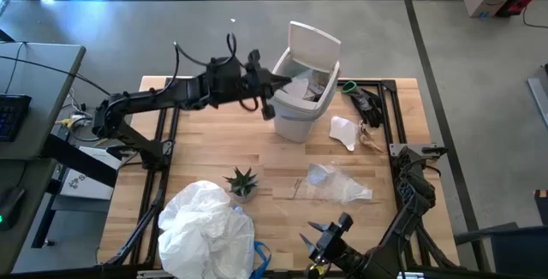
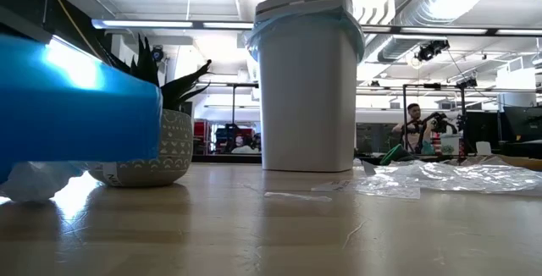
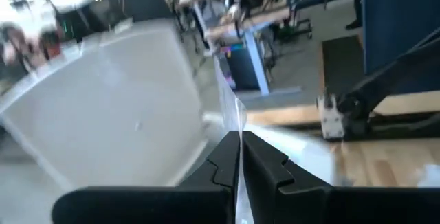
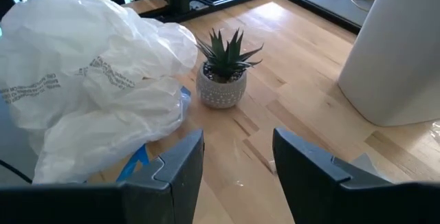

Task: Place trash/remove bag and relplace
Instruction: Put the transparent plastic into the trash bin

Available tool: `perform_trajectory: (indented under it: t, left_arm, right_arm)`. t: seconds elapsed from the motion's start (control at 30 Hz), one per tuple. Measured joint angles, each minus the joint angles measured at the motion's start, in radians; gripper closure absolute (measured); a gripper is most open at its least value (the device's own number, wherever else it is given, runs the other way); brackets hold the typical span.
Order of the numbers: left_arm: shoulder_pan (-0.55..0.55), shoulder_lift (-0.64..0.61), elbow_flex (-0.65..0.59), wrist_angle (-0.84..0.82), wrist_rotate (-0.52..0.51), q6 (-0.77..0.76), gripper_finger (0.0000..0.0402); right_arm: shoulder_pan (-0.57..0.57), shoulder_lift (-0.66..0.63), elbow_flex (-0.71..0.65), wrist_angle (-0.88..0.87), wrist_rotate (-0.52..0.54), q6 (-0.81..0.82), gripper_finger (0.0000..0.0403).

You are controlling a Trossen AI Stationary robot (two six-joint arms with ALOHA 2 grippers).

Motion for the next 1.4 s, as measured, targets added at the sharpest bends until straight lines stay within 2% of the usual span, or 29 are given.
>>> perform_trajectory:
  t: [0.13,0.3,0.67,0.77,0.97,1.17,1.4]
  left_arm:
    - [0.071,0.023,0.000,-0.079,0.044,-0.066,0.0401]
    - [0.105,0.072,-0.001,-0.122,0.066,-0.081,0.0392]
    - [0.088,0.077,-0.001,-0.114,0.114,-0.083,0.0294]
    - [0.082,0.058,-0.001,-0.119,0.125,-0.105,0.0272]
    - [0.049,-0.027,-0.001,-0.192,0.179,-0.127,0.0261]
    - [-0.002,-0.131,-0.001,-0.370,0.179,-0.134,0.0261]
    - [-0.069,-0.235,-0.001,-0.613,0.169,-0.190,0.0261]
  right_arm:
    - [-0.001,0.000,0.000,0.000,0.000,0.000,0.0242]
    - [-0.005,0.000,0.000,0.000,0.000,0.001,0.0242]
    - [-0.006,0.001,0.000,0.001,-0.020,-0.001,0.0242]
    - [-0.011,0.022,0.002,0.000,-0.068,-0.024,0.0242]
    - [-0.058,0.128,0.002,0.000,-0.272,-0.026,0.0242]
    - [-0.132,0.193,0.001,0.000,-0.309,-0.035,0.0246]
    - [-0.262,0.212,0.000,0.000,-0.371,-0.166,0.0264]
